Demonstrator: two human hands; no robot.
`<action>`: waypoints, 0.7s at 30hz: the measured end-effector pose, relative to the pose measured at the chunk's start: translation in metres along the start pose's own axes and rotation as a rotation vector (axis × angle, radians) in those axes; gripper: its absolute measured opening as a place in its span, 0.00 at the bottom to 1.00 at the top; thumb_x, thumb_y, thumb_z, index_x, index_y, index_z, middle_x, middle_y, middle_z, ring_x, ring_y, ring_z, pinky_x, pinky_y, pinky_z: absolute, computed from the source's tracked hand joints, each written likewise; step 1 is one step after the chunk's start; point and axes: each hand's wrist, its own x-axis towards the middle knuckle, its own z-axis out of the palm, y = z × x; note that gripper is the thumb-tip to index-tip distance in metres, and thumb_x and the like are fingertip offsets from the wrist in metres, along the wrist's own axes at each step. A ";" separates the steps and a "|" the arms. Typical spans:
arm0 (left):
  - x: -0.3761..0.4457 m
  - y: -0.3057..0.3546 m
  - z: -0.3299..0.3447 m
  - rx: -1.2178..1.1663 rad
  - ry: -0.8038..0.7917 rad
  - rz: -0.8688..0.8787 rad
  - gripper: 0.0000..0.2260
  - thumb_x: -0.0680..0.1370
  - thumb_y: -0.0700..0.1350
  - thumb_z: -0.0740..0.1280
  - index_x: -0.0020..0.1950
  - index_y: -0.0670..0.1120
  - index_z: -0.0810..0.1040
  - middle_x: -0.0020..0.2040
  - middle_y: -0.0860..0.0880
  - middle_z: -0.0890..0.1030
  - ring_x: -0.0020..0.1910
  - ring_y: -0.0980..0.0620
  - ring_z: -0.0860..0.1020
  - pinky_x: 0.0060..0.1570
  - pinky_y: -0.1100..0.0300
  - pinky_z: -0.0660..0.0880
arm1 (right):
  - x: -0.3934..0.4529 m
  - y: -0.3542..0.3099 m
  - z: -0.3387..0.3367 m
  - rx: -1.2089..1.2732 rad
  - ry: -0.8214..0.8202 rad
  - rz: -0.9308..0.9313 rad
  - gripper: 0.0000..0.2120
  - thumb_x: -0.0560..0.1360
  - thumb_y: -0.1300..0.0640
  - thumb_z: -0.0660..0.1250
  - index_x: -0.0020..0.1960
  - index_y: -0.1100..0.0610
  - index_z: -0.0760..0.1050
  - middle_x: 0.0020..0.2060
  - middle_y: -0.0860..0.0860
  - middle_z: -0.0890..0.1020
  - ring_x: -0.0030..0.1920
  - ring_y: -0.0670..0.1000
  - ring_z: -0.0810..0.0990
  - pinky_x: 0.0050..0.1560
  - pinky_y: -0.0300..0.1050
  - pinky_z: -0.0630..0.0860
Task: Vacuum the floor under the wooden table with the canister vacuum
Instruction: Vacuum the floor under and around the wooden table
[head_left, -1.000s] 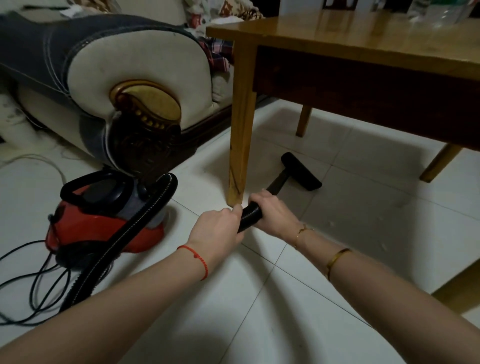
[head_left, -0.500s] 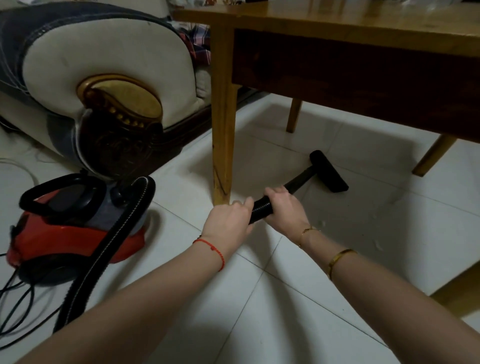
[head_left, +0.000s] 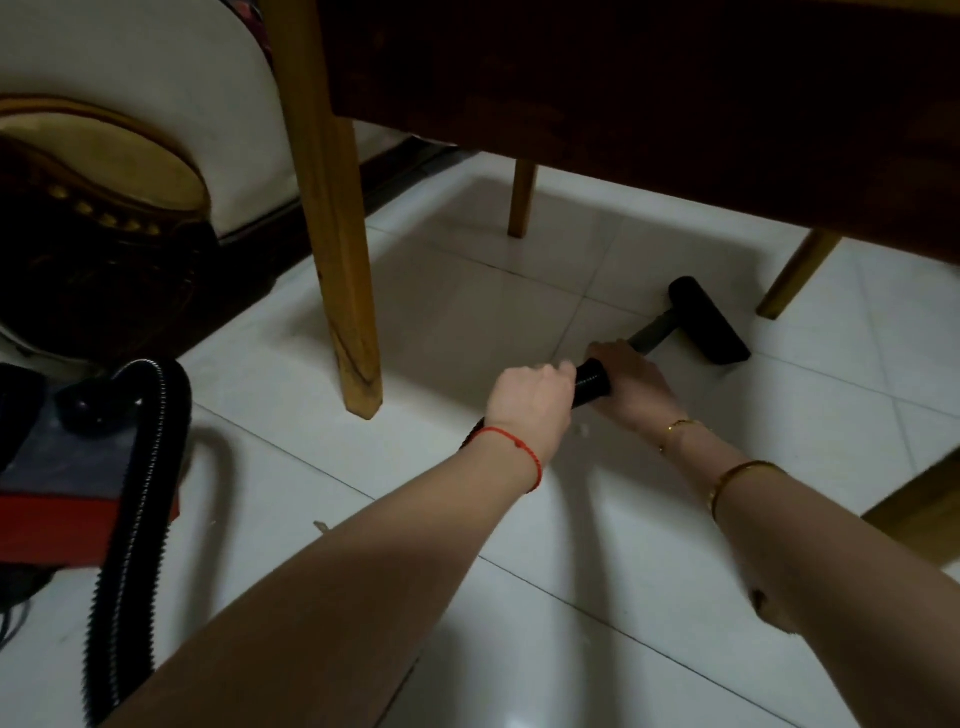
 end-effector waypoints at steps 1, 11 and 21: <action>0.004 0.003 0.000 -0.005 -0.001 -0.001 0.12 0.79 0.43 0.62 0.63 0.45 0.69 0.56 0.45 0.79 0.54 0.44 0.80 0.45 0.56 0.71 | 0.001 0.003 -0.003 -0.003 -0.004 0.005 0.05 0.75 0.57 0.63 0.45 0.55 0.67 0.44 0.51 0.71 0.51 0.56 0.74 0.42 0.43 0.63; -0.009 -0.010 -0.012 -0.027 0.014 -0.038 0.12 0.79 0.43 0.62 0.62 0.44 0.69 0.54 0.45 0.80 0.51 0.44 0.81 0.38 0.57 0.65 | -0.001 -0.011 -0.013 0.040 0.011 -0.144 0.07 0.73 0.57 0.68 0.45 0.55 0.70 0.47 0.56 0.77 0.50 0.57 0.74 0.40 0.43 0.59; -0.086 -0.060 -0.039 -0.032 0.048 -0.102 0.12 0.79 0.48 0.62 0.59 0.45 0.68 0.52 0.46 0.80 0.49 0.44 0.81 0.37 0.57 0.66 | -0.024 -0.090 -0.006 0.098 0.002 -0.345 0.09 0.70 0.59 0.71 0.46 0.56 0.71 0.43 0.51 0.75 0.44 0.52 0.74 0.43 0.41 0.64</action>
